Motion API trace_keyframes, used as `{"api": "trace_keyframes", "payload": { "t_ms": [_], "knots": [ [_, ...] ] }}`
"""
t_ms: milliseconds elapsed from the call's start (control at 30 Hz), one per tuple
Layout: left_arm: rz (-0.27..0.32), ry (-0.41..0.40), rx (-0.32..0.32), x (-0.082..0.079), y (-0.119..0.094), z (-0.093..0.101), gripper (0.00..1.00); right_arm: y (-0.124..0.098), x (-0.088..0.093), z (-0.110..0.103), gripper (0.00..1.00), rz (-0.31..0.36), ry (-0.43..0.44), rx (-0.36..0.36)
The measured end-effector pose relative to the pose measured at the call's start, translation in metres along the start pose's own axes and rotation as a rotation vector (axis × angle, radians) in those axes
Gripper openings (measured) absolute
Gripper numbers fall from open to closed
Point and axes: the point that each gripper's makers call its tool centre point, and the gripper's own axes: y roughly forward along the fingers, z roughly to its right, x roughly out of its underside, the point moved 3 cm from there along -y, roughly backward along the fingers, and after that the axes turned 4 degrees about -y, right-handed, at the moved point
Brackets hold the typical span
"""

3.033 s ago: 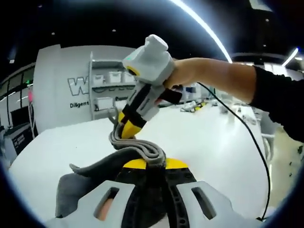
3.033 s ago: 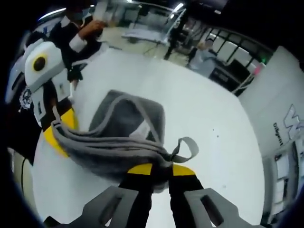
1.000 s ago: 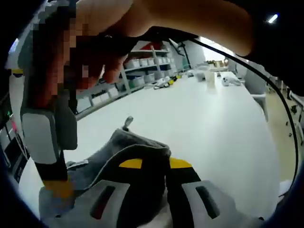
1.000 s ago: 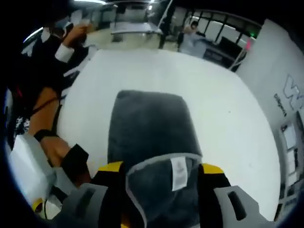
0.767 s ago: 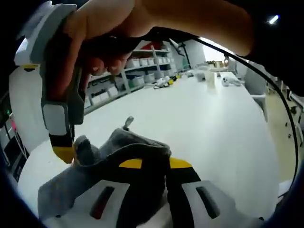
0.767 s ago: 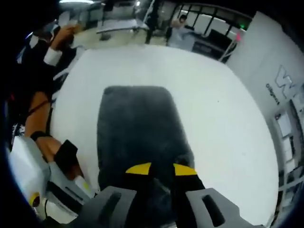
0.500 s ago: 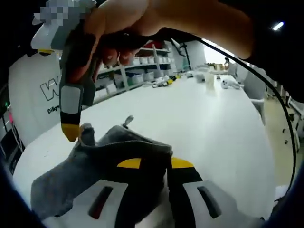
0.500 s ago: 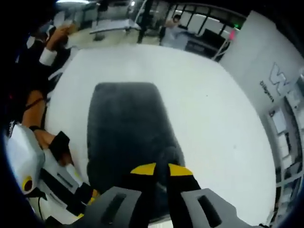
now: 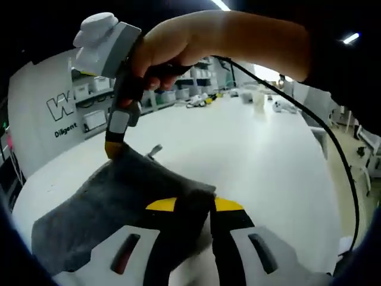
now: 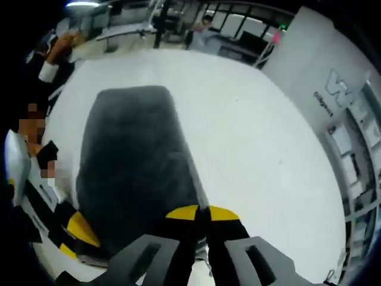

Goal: Open the folded towel by lifting each exposed corner and separating the folded layers until the towel lies flat within the target outline without major curled edges

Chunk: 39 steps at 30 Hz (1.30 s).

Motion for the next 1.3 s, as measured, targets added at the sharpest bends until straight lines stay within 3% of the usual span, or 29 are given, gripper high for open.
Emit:
{"api": "trace_keyframes", "payload": {
  "t_ms": [200, 367, 500, 567, 767, 833, 1067, 1300],
  "knots": [
    [-0.015, -0.033, 0.021, 0.005, 0.001, 0.003, 0.19, 0.009, 0.006, 0.001, 0.00, 0.021, -0.015, -0.015],
    [-0.018, -0.043, 0.027, 0.006, 0.002, 0.004, 0.21, 0.014, 0.007, -0.001, 0.09, 0.027, -0.049, -0.008],
    [-0.018, -0.093, 0.047, 0.008, 0.003, 0.007, 0.26, 0.015, 0.009, 0.001, 0.16, 0.015, -0.045, -0.006],
    [-0.023, -0.103, 0.059, 0.008, 0.002, 0.009, 0.29, 0.016, 0.014, 0.004, 0.20, 0.006, -0.082, 0.012],
    [-0.025, -0.118, 0.078, 0.009, 0.002, 0.014, 0.38, 0.019, 0.027, 0.010, 0.24, -0.028, -0.065, 0.022],
    [-0.024, -0.137, 0.098, 0.009, 0.002, 0.018, 0.43, 0.023, 0.031, 0.011, 0.26, -0.054, -0.098, 0.042],
    [-0.018, -0.141, 0.144, 0.008, 0.001, 0.028, 0.59, 0.031, 0.027, 0.012, 0.29, -0.056, -0.110, 0.067],
    [-0.014, -0.153, 0.153, 0.008, 0.004, 0.028, 0.62, 0.033, 0.029, 0.011, 0.23, -0.056, -0.083, 0.056]
  ]
}}
